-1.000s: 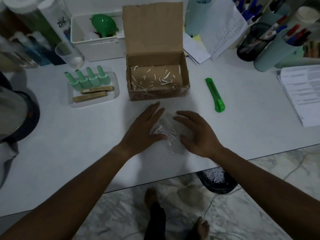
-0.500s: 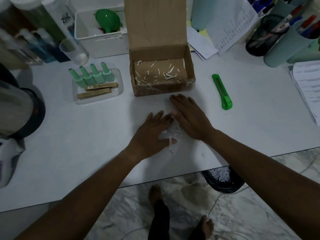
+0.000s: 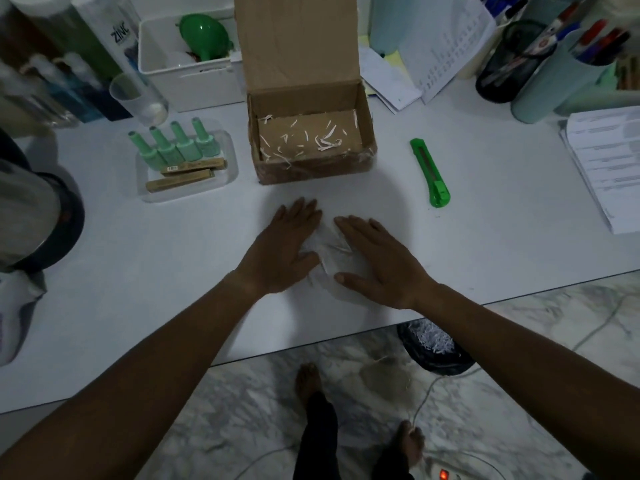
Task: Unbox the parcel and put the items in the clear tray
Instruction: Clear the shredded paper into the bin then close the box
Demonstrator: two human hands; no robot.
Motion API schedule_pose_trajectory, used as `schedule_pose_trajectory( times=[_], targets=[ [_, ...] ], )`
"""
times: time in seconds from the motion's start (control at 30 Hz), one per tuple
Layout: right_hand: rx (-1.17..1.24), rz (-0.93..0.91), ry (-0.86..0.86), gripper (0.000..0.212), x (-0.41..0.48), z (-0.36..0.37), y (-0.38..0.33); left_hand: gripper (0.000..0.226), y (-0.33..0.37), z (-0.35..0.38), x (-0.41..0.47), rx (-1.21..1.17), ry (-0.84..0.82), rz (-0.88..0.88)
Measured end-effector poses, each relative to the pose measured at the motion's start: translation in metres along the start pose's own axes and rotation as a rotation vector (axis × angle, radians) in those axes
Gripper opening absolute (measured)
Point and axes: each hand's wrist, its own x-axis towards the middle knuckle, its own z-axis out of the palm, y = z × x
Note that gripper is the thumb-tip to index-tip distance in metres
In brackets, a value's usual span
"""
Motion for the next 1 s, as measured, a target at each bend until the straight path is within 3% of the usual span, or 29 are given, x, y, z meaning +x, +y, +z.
schedule_pose_trajectory(
  times=[0.1,0.2,0.33,0.47,0.57,0.83,1.0],
  targets=[
    [-0.018,0.000,-0.002,0.096,-0.003,0.005,-0.007,0.060,0.006,0.006,-0.035,-0.121,0.013,0.138],
    [0.018,-0.017,0.000,0.092,-0.011,0.005,-0.008,0.058,0.018,0.016,-0.054,-0.161,0.049,0.137],
    [-0.069,-0.030,0.105,0.062,-0.016,0.001,-0.009,0.060,0.031,0.027,-0.054,-0.107,0.147,0.041],
    [-0.164,-0.083,0.196,0.029,-0.015,0.004,-0.012,0.030,0.037,0.034,-0.047,-0.066,0.291,0.011],
    [-0.143,-0.086,0.276,0.017,-0.025,0.010,-0.013,0.023,0.039,0.037,-0.048,-0.120,0.380,-0.012],
    [-0.102,0.076,0.360,0.012,-0.055,-0.004,0.003,0.029,0.066,0.055,-0.043,-0.116,0.472,-0.002],
    [-0.083,0.111,0.360,0.015,-0.077,-0.021,0.008,0.034,0.073,0.059,-0.048,-0.162,0.320,0.049]
  ],
)
